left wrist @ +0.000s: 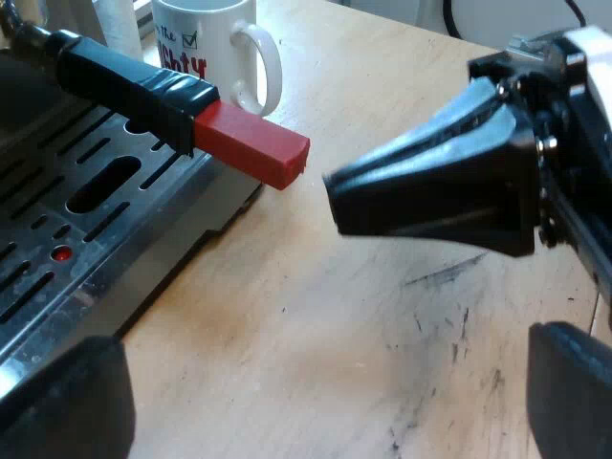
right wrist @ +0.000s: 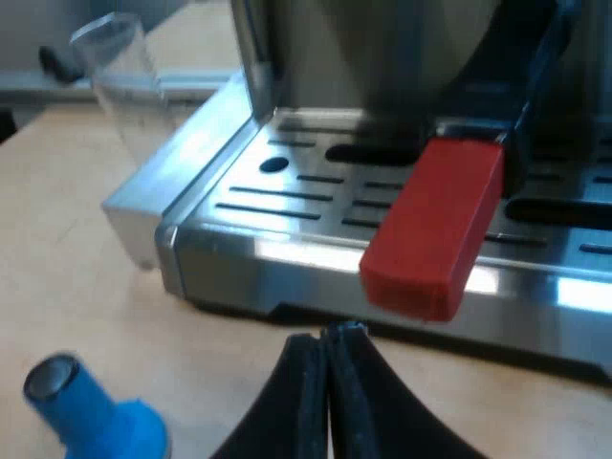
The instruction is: Grind coffee beans and then tamp
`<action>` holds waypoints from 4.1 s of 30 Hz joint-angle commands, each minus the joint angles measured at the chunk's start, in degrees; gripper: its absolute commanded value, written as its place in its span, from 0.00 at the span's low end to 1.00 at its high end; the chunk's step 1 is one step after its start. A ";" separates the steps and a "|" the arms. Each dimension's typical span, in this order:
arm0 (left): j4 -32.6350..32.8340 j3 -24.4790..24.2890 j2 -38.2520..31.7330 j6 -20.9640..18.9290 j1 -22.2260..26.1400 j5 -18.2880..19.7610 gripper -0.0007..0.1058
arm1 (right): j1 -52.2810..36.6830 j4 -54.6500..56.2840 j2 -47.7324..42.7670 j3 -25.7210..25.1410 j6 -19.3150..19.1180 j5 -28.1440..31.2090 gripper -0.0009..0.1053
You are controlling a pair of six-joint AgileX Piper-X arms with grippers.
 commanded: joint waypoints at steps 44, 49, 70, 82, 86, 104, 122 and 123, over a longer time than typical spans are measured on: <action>-0.94 -0.08 0.16 -0.17 -0.31 0.69 0.79 | 3.37 0.17 -0.21 -0.05 -0.33 10.90 0.03; -0.94 -0.08 0.16 -0.17 -0.31 0.69 0.79 | 3.92 1.67 -0.21 -0.05 -0.33 8.46 0.03; -0.94 -0.08 0.16 -0.17 -0.31 0.69 0.79 | 1.91 -5.25 4.78 -0.05 -0.33 8.95 0.03; -0.94 -0.08 0.16 -0.17 -0.31 0.69 0.79 | -2.92 -7.04 4.78 -0.30 -0.80 3.19 0.03; -0.94 -0.08 0.16 -0.17 -0.31 0.69 0.79 | -4.78 -7.22 4.78 -0.80 -4.01 2.89 0.03; -0.94 -0.08 0.16 -0.17 -0.31 0.69 0.79 | -5.46 -10.20 4.78 -0.93 -5.01 11.82 0.03; -0.94 -0.08 0.16 -0.17 -0.31 0.69 0.79 | 2.97 1.21 4.78 -0.93 -3.72 13.03 0.03; -0.94 -0.08 0.16 -0.17 -0.31 0.69 0.79 | 3.77 1.24 4.78 -0.93 -3.72 14.23 0.03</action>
